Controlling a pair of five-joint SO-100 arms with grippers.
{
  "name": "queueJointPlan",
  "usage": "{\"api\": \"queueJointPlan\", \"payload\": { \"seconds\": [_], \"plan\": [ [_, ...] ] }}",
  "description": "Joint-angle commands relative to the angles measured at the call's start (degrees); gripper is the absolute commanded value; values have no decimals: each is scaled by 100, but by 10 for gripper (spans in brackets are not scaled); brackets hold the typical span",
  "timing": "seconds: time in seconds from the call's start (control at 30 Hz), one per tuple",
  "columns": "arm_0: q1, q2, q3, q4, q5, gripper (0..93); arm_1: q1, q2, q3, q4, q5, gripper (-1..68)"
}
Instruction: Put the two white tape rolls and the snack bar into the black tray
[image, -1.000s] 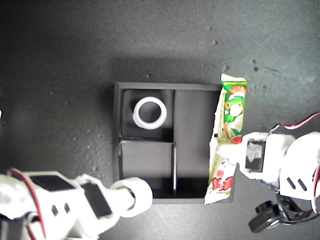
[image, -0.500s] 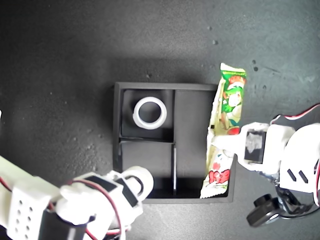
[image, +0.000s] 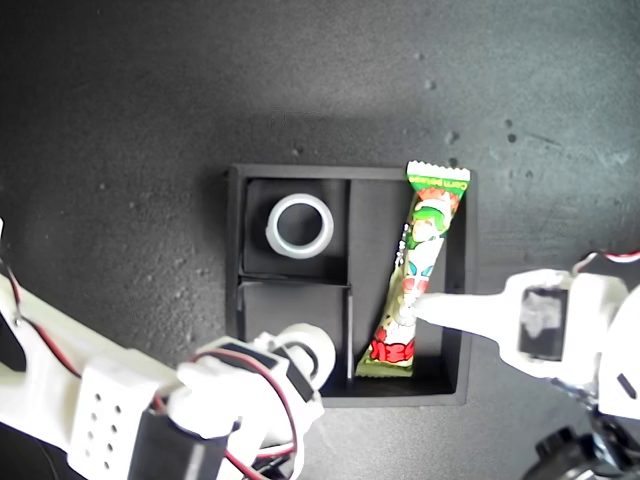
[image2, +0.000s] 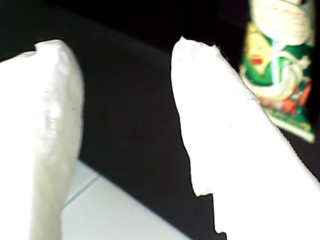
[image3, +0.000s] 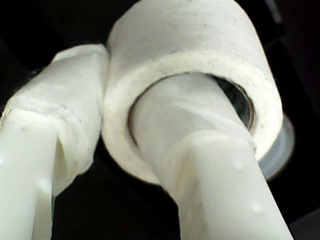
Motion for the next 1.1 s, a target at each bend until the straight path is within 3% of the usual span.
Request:
{"api": "queueJointPlan", "payload": {
  "seconds": [0.0,0.2,0.37,0.47,0.57,0.77,0.9,1.07],
  "plan": [
    [-97,0,-35,105,-97,2,-229,79,-2092,378,545,-3],
    [97,105,-211,105,-167,121,70,79,-3445,958,1784,-4],
    [88,650,62,105,-167,136,1178,79,-3946,2083,3516,-5],
    [-114,1573,984,105,-299,95,1731,141,-4421,2830,4641,-6],
    [-422,3006,2320,105,-536,28,1819,352,-4412,2830,5423,-6],
    [-1081,6161,5643,-308,-615,1,1960,668,-4008,2830,6179,-6],
    [-1125,7875,7928,-1063,-694,1,2083,1819,-2505,2821,6205,-7],
    [-932,9861,10362,-1898,-1090,1,1960,4157,914,2531,6012,-7]
  ]
}}
